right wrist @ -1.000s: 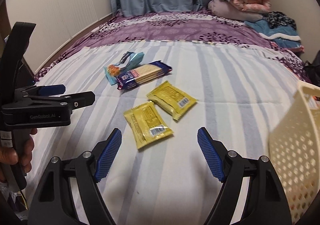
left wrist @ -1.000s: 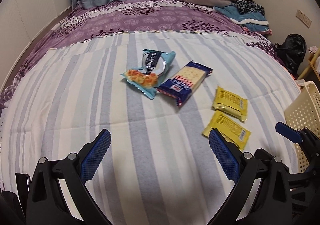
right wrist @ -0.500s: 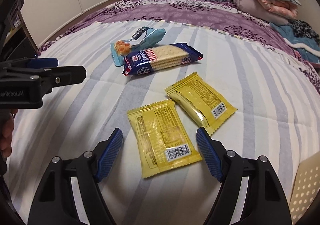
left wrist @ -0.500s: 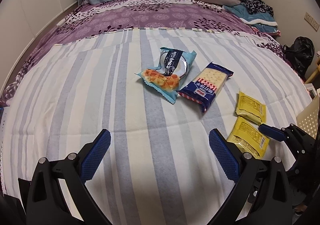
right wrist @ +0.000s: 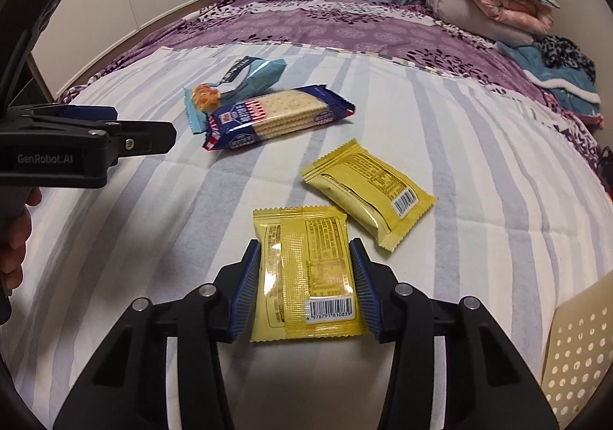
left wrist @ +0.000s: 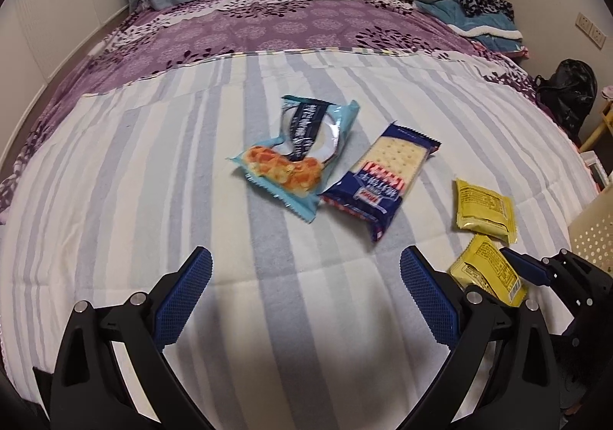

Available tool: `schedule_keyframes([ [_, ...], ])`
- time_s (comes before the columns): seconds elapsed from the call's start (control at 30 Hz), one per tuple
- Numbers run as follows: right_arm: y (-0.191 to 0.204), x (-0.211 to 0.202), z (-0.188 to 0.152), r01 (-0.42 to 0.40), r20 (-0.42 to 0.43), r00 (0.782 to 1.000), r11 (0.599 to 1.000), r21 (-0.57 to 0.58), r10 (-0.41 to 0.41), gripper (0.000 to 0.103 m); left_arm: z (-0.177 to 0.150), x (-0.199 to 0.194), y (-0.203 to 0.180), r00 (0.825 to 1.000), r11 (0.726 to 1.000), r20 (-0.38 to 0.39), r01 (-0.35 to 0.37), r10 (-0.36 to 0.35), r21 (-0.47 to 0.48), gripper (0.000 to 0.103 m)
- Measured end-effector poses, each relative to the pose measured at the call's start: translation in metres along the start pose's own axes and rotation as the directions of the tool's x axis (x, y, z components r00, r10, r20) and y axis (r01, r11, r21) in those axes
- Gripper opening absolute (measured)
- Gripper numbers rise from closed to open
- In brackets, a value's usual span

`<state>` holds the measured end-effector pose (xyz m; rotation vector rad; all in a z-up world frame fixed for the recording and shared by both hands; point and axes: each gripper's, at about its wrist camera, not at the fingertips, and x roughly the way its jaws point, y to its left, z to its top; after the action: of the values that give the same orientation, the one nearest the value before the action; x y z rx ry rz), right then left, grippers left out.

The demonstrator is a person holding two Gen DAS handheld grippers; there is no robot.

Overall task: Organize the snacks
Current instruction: 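Grasp a yellow packet with the right gripper while the left grasps the blue cracker pack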

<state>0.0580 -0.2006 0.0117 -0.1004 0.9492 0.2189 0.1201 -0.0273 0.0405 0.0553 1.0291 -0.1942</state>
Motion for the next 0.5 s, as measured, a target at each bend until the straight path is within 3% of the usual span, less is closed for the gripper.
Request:
schedule_keyframes([
  [0.17,-0.013,-0.007,-0.007,0.016,0.000,1.000,0.998,0.053,-0.016,0.047,0.015,0.012,-0.012,0.997,0.997,0.004,0.073,-0.073,0.030,0.100],
  [0.37,-0.024,-0.016,-0.018,0.008,0.003,1.000,0.996,0.087,-0.009,0.047,0.032,0.032,-0.027,0.979,0.978,-0.007,0.206,-0.205,0.045,0.100],
  [0.5,-0.028,-0.018,-0.023,-0.001,0.010,1.000,0.995,0.096,0.000,0.047,0.041,0.045,-0.038,0.965,0.962,-0.020,0.261,-0.260,0.076,0.088],
])
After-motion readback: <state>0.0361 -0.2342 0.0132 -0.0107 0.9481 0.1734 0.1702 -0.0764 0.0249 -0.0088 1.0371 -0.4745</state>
